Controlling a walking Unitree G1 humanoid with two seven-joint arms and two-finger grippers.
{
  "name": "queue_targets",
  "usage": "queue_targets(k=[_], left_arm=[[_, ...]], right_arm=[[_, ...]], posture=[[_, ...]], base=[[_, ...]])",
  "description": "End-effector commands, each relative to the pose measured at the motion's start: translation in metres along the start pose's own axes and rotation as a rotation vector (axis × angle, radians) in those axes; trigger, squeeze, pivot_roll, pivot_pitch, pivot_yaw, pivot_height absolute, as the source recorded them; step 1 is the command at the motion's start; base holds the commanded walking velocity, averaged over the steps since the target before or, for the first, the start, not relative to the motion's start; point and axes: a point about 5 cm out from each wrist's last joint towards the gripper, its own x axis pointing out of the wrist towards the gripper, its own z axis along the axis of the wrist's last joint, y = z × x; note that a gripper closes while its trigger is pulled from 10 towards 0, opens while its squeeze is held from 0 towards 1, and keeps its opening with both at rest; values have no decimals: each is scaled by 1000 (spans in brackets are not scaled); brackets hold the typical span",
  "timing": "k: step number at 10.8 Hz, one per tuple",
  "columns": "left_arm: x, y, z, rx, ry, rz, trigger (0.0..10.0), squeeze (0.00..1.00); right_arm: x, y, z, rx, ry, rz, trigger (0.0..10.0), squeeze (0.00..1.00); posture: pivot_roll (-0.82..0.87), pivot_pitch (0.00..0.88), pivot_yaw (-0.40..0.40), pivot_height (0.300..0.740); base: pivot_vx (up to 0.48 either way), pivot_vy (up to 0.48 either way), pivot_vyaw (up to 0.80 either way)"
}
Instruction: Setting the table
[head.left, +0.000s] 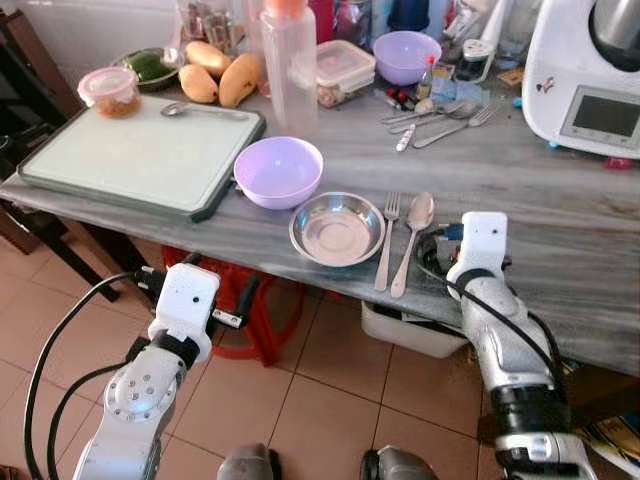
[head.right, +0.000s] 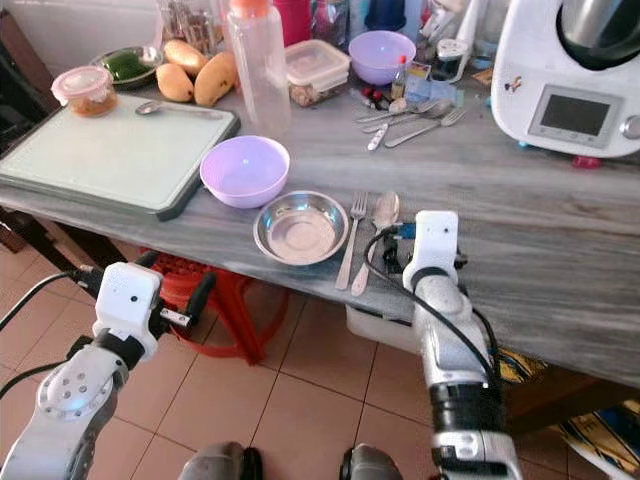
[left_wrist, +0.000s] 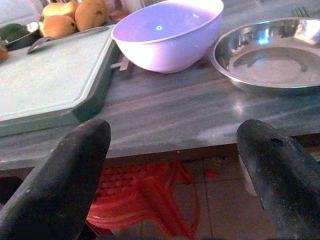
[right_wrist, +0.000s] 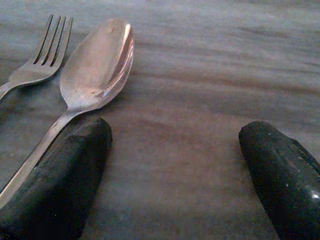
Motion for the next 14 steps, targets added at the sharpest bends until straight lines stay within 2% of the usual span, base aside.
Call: queue_targets(k=[1,12,14], left_arm=[[-1,2,1,4,3,9,10000,0],[2,0,1,2,3,15,10000,0],[2,0,2,1,0,18,10000,0]], right_arm=[[2,-2,-3,2,20,-2,10000,0],[1,19,-5,-7,31,144,10000,0],[2,17,-3,-11,23,136,10000,0]], posture=[[142,96,48,740],[136,94,43,740],[137,92,41,740]], base=[[0,0,0],[0,0,0],[0,0,0]])
